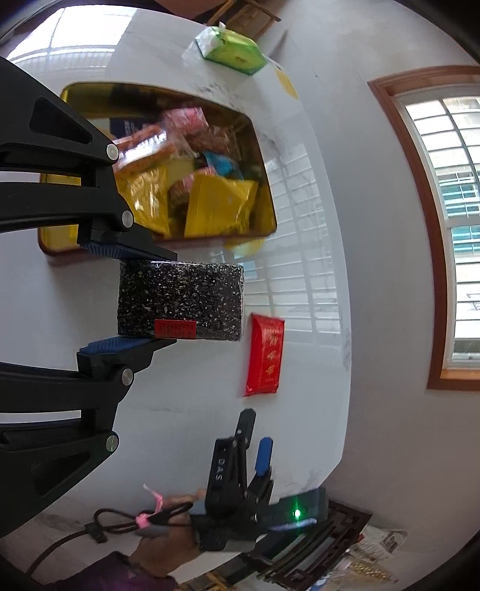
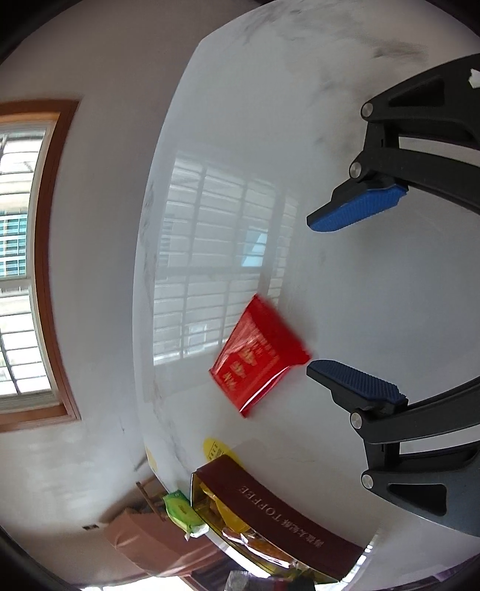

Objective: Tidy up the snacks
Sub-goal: 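Carry the speckled block toward the tin while the right tool grasps the red packet, then lower the speckled block into the tin and open the left tool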

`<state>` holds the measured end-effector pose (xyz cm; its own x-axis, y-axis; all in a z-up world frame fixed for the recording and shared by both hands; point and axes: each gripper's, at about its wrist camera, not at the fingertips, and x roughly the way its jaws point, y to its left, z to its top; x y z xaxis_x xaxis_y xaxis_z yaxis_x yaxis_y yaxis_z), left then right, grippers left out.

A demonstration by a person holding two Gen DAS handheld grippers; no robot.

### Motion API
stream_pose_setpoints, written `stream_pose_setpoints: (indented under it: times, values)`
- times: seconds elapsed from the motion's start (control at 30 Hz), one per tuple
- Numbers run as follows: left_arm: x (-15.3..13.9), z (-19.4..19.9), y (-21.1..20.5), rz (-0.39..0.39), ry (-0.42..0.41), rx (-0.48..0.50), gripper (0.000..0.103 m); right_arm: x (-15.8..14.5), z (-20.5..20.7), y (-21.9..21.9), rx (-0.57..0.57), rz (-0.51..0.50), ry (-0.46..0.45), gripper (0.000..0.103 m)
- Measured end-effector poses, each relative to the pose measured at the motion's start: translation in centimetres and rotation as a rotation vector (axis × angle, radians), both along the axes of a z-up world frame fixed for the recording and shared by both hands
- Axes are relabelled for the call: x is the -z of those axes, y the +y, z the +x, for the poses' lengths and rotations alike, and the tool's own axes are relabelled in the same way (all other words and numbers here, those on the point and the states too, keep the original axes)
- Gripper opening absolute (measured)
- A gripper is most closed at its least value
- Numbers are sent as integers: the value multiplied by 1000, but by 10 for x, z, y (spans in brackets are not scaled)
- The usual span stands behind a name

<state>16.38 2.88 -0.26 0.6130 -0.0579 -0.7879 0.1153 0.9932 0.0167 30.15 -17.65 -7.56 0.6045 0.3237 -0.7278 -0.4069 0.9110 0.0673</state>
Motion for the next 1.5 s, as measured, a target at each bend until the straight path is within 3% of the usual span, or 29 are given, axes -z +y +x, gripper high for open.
stream_pose_setpoints:
  times: [0.4, 0.47, 0.77, 0.87, 0.93, 1.13, 1.5]
  values:
    - [-26, -16, 51, -41, -23, -79, 36, 3, 44, 62, -218, -106, 44, 71]
    - [-26, -17, 56, -41, -26, -88, 36, 2, 53, 74, -243, -126, 57, 75]
    - [-20, -21, 74, -42, -6, -128, 37, 13, 73, 103, -314, -189, 153, 76]
    - [-19, -21, 77, -43, -8, -136, 37, 13, 69, 104, -305, -193, 161, 72]
    - [-19, -21, 79, -43, -12, -145, 37, 11, 66, 101, -289, -193, 162, 60]
    - [-20, -22, 93, -42, -29, -169, 37, 8, 32, 66, -146, -216, 127, 48]
    - [-3, -19, 120, -28, -32, -210, 37, 10, -107, -115, 409, -122, 81, 48]
